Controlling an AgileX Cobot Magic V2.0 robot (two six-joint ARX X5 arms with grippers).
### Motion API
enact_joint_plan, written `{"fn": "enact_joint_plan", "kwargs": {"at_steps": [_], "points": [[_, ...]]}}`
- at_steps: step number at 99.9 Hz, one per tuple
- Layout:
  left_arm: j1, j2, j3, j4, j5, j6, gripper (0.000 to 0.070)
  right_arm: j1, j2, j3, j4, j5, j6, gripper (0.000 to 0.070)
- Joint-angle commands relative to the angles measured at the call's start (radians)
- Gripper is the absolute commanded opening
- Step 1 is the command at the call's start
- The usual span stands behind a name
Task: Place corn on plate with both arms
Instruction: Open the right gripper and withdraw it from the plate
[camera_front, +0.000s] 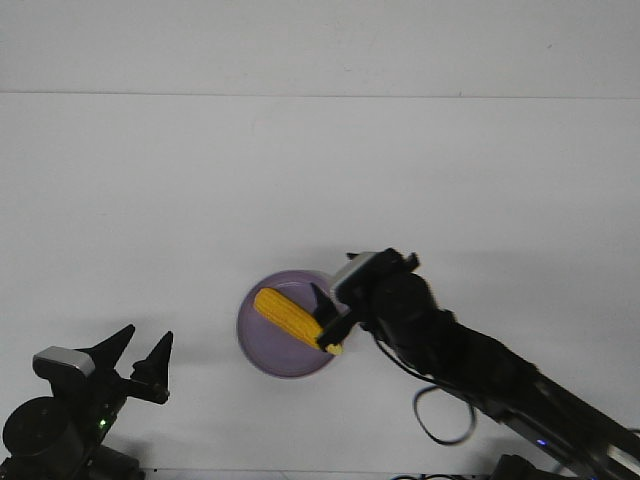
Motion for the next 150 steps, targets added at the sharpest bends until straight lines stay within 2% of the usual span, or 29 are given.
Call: {"fn": "enact_joint_plan", "kwargs": {"at_steps": [1, 10, 25, 40, 45, 49, 50, 52, 53, 57, 59, 60, 142, 150], "points": [[-0.003, 0.004, 0.005, 0.014, -0.002, -0.005, 0.0463, 0.008, -0.112, 0.009, -0.030, 0.107, -0.026, 0.0480], [-0.003, 0.004, 0.005, 0.019, -0.002, -0.005, 0.0463, 0.008, -0.269, -0.016, -0.072, 0.222, -0.024, 0.0481], [-0.003, 0.004, 0.005, 0.027, -0.002, -0.004, 0.0462, 0.008, -0.491, -0.118, -0.145, 0.304, -0.022, 0.0481], [-0.003, 0.004, 0.005, 0.027, -0.003, 0.000, 0.0453, 0.008, -0.669, -0.238, -0.175, 0.311, -0.011, 0.0480], [-0.003, 0.004, 0.005, 0.027, -0.003, 0.000, 0.0414, 0.008, -0.710, -0.270, -0.179, 0.306, 0.000, 0.0471], [-0.003, 0.004, 0.005, 0.027, -0.002, 0.000, 0.0345, 0.008, -0.734, -0.289, -0.186, 0.306, 0.010, 0.0417], [-0.003, 0.004, 0.005, 0.027, -0.002, 0.002, 0.0287, 0.008, -0.737, -0.293, -0.188, 0.306, 0.011, 0.0396], [-0.003, 0.004, 0.005, 0.027, -0.002, 0.004, 0.0231, 0.008, -0.744, -0.300, -0.192, 0.306, 0.012, 0.0338], [-0.003, 0.004, 0.005, 0.027, -0.002, 0.005, 0.0170, 0.008, -0.747, -0.303, -0.194, 0.306, 0.012, 0.0304], [-0.003, 0.004, 0.005, 0.027, -0.002, 0.015, 0.0000, 0.008, -0.753, -0.311, -0.205, 0.306, 0.012, 0.0130], [-0.003, 0.004, 0.005, 0.027, -0.002, 0.015, 0.0000, 0.008, -0.753, -0.314, -0.210, 0.306, 0.011, 0.0026], [-0.003, 0.004, 0.005, 0.027, -0.002, 0.016, 0.0010, 0.008, -0.753, -0.314, -0.211, 0.306, 0.011, 0.0000], [-0.003, 0.004, 0.005, 0.027, -0.004, 0.023, 0.0015, 0.009, -0.750, -0.315, -0.199, 0.302, 0.008, 0.0011], [-0.002, 0.004, 0.004, 0.031, -0.020, 0.100, 0.0015, 0.009, -0.750, -0.315, -0.199, 0.302, 0.008, 0.0011]]}}
